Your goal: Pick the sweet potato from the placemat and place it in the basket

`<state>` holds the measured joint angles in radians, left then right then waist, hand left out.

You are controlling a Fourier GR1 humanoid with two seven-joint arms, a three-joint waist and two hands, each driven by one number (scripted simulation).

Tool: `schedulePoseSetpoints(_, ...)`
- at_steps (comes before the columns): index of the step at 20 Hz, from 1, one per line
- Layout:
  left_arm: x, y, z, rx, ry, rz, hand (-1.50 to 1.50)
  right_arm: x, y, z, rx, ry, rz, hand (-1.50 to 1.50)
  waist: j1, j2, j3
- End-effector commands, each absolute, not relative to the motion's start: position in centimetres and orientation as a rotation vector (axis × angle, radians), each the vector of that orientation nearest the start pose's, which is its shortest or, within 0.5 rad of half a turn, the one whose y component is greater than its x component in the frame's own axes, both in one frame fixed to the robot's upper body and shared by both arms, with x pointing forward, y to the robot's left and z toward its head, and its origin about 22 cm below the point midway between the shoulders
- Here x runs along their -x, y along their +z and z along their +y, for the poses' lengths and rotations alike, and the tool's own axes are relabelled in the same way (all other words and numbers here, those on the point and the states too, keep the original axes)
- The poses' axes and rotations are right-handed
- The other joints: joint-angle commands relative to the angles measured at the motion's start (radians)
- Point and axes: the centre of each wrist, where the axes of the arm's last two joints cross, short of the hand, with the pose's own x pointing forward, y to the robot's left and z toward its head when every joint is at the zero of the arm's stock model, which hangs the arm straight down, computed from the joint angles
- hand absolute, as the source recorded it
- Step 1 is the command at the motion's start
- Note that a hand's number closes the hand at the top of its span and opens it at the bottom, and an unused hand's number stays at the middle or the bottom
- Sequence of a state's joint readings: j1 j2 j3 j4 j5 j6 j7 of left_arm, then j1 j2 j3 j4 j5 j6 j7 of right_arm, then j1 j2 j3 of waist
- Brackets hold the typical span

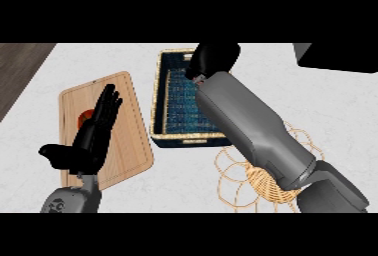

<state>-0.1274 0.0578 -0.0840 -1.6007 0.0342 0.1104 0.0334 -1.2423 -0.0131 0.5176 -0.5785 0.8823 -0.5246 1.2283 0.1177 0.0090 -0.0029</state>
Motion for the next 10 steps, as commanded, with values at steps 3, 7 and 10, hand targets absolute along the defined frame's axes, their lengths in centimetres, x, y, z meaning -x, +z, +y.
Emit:
schedulePoseSetpoints(3,-26.8,4.0,21.0,-0.005,-0.038,-1.693,0.0,-40.6,13.7,0.4,1.269,0.124,-1.128,-1.5,-0.009,0.001,0.0)
schedulePoseSetpoints(7,-25.9,3.6,21.7,-0.014,-0.022,-1.679,0.0,-40.5,14.8,1.0,1.281,0.073,-1.247,-1.5,-0.022,-0.008,0.001)
schedulePoseSetpoints(10,-26.3,3.1,21.9,-0.023,-0.007,-1.676,0.0,-40.4,16.3,1.9,1.34,0.09,-1.332,-1.5,-0.042,-0.011,-0.001)
